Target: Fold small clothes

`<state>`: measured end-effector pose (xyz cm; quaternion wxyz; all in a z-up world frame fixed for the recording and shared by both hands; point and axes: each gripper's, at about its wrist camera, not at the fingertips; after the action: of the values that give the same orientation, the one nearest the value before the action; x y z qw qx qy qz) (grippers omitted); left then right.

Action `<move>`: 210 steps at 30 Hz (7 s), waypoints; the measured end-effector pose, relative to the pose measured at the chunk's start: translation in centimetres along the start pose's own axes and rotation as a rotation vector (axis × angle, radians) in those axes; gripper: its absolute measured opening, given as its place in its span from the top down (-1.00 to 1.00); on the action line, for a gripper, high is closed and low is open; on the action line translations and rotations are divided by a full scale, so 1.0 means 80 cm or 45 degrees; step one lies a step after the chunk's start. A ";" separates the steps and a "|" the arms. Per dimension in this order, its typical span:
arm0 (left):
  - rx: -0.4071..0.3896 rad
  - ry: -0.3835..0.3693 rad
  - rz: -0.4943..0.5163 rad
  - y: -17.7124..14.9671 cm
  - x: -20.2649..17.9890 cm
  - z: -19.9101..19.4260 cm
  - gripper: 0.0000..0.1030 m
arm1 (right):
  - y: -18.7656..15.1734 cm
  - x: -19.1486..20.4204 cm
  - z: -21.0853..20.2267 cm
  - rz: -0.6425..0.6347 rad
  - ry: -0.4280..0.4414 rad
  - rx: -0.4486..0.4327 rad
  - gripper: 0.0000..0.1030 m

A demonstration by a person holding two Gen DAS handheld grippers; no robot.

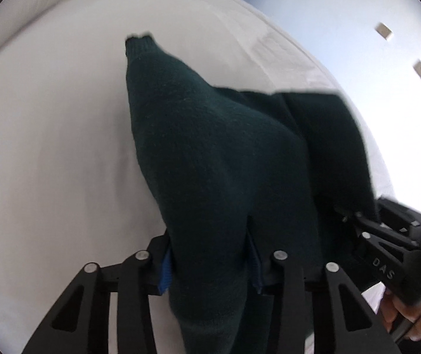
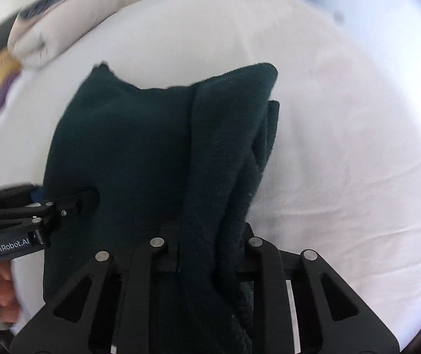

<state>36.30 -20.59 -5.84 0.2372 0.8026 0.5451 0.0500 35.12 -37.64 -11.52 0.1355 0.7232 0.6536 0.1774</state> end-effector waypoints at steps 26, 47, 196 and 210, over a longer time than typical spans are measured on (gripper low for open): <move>-0.137 0.250 0.072 -0.300 -0.008 -0.223 0.14 | -0.278 0.181 -0.202 -0.019 0.323 -0.080 0.63; -0.129 0.188 -0.137 -0.334 0.082 -0.160 -0.64 | -0.342 0.158 -0.058 0.317 0.432 0.136 -0.01; -0.284 0.512 -0.222 -0.442 0.006 -0.285 -1.00 | -0.413 0.205 -0.250 0.022 0.004 -0.262 -1.00; -0.282 0.510 -0.218 -0.443 0.008 -0.285 -1.00 | -0.413 0.206 -0.248 0.026 0.002 -0.258 -1.00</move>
<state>-1.35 -2.22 -1.29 0.2143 0.6966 0.6386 0.2472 -1.76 -18.42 -6.46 0.2056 0.7122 0.6250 0.2447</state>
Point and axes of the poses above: each gripper's, at about its wrist camera, not at the fingertips, and z roughly the way its jaws point, x to its left, y to its top, and after that the axes turned 7 degrees about z, right-handed
